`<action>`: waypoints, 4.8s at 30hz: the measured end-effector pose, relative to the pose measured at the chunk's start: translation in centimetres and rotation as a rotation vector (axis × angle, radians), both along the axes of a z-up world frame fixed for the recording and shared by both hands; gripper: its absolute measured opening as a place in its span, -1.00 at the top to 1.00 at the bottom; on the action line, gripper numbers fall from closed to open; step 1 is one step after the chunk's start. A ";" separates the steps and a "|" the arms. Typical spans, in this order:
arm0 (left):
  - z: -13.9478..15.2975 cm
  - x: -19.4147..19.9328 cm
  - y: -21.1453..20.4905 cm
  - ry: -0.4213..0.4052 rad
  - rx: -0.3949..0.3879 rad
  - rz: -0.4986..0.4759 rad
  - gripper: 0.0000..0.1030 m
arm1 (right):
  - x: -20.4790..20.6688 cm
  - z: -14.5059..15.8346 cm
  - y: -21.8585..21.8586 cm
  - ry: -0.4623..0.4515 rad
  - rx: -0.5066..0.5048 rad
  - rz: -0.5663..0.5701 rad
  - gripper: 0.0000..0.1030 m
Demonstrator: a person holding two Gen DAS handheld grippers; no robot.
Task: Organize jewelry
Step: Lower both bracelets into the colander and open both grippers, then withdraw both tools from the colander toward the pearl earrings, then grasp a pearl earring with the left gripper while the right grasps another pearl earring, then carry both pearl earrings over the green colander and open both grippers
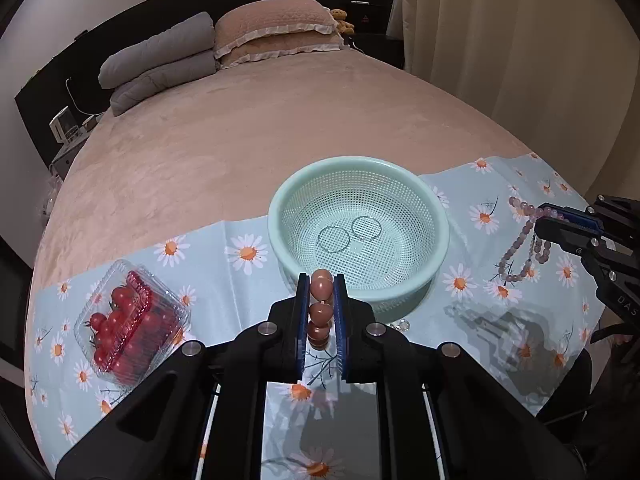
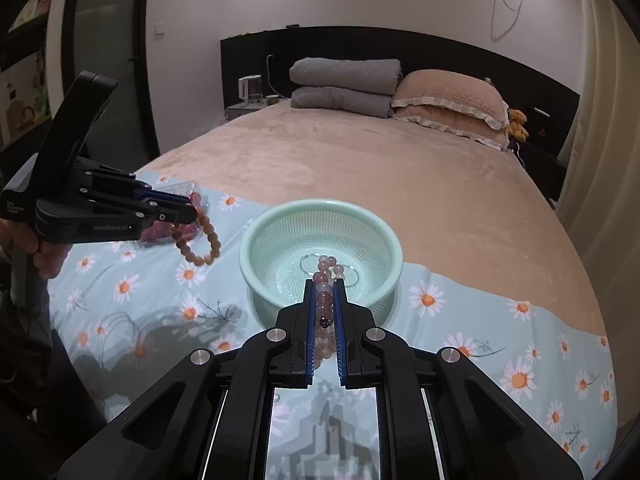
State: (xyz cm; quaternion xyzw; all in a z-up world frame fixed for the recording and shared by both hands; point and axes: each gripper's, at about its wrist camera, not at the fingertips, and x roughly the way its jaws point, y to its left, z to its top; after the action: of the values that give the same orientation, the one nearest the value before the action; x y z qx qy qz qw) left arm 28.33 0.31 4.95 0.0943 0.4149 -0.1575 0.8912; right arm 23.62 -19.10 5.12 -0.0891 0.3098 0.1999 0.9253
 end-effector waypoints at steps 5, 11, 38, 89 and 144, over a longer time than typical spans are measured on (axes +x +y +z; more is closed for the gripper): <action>0.4 2.2 -1.1 -0.004 0.007 -0.032 0.77 | 2.4 0.2 0.8 -0.007 0.004 0.016 0.84; -0.3 5.2 -2.3 0.012 -0.001 -0.054 0.77 | 5.1 -1.1 1.1 0.015 0.015 0.021 0.84; -5.1 8.1 -0.2 0.033 -0.020 0.080 -0.76 | 7.5 -6.2 -0.6 0.015 -0.035 -0.083 -0.67; -16.0 -7.4 -2.5 0.106 -0.015 0.043 -0.35 | -7.4 -17.4 3.4 0.128 -0.024 0.096 0.02; -6.6 5.1 -3.1 0.091 -0.017 -0.087 0.90 | 5.8 -5.0 0.1 -0.003 0.008 0.112 0.72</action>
State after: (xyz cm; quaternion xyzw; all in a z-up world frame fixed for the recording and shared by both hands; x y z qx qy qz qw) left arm 33.40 -2.77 -1.62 0.0973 0.4494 -0.2036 0.8644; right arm 29.44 -18.97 0.14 -0.1031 0.3024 0.2526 0.9133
